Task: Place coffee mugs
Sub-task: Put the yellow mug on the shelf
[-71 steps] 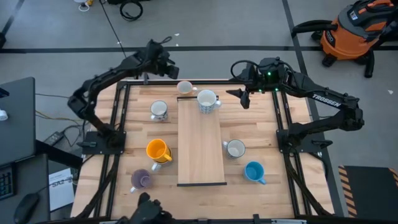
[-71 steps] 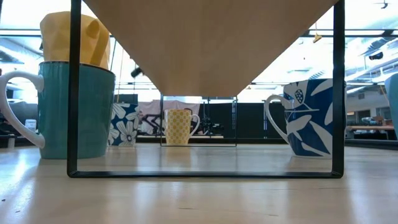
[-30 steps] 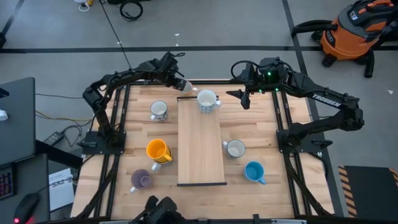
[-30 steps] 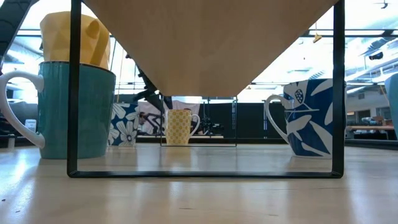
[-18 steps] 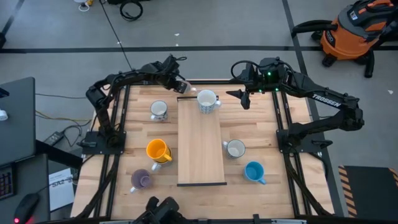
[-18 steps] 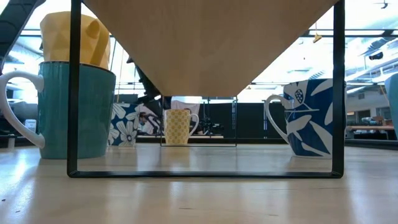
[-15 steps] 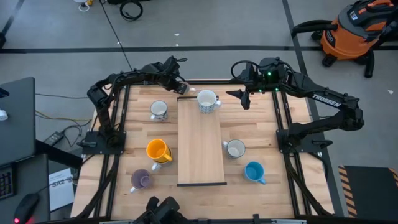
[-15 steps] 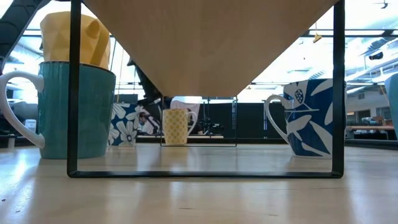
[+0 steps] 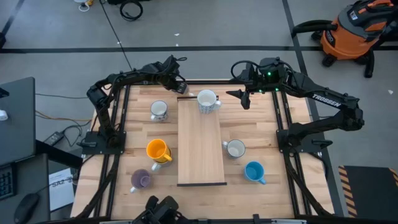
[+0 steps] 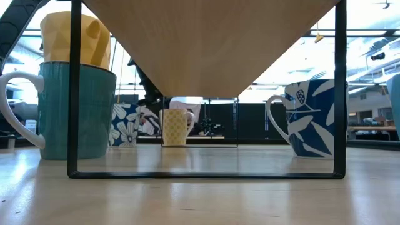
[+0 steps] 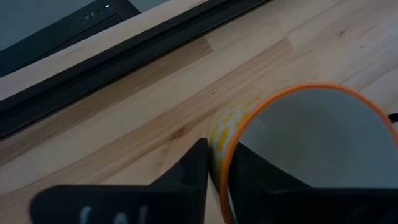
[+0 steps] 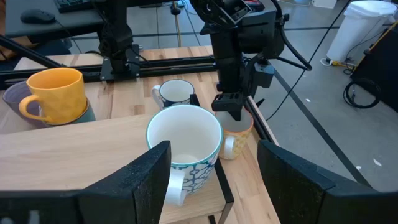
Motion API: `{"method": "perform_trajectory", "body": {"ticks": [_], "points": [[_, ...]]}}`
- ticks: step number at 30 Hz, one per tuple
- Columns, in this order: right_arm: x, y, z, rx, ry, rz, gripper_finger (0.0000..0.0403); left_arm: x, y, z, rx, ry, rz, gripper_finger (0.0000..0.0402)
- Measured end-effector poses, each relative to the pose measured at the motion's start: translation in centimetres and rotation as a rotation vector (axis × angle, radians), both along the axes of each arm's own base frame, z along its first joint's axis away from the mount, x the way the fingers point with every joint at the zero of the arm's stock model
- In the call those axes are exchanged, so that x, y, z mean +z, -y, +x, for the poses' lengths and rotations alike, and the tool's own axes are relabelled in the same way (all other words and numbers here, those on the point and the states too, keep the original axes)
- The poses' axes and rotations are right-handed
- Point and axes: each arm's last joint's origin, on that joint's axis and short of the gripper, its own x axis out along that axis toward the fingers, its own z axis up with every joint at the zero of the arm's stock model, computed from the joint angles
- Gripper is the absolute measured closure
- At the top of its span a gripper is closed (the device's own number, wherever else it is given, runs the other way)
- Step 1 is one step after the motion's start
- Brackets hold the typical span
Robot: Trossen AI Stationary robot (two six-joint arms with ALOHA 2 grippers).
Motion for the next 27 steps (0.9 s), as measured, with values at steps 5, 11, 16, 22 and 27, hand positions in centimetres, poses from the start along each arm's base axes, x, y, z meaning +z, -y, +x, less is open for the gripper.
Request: {"method": "perform_trajectory", "body": {"ticks": [5,11,16,22,27], "points": [[0.0,0.0,0.0,0.0,0.0,0.0,0.0157,0.0,-0.1,-0.1,0.002,-0.003,0.0,0.0371],[0.0,0.0,0.0,0.0,0.0,0.0,0.0157,0.6,0.0,-0.3,-0.013,-0.002,0.018,0.0371],[0.0,0.0,0.0,0.0,0.0,0.0,0.0157,2.9,0.0,-1.2,0.004,0.032,0.077,0.0371],[0.0,0.0,0.0,0.0,0.0,0.0,0.0157,6.5,0.1,-3.2,0.045,0.089,0.166,0.0371],[0.0,0.0,0.0,-0.001,0.001,0.003,0.0157,10.0,0.7,-5.3,0.085,0.154,0.249,0.0371]]}}
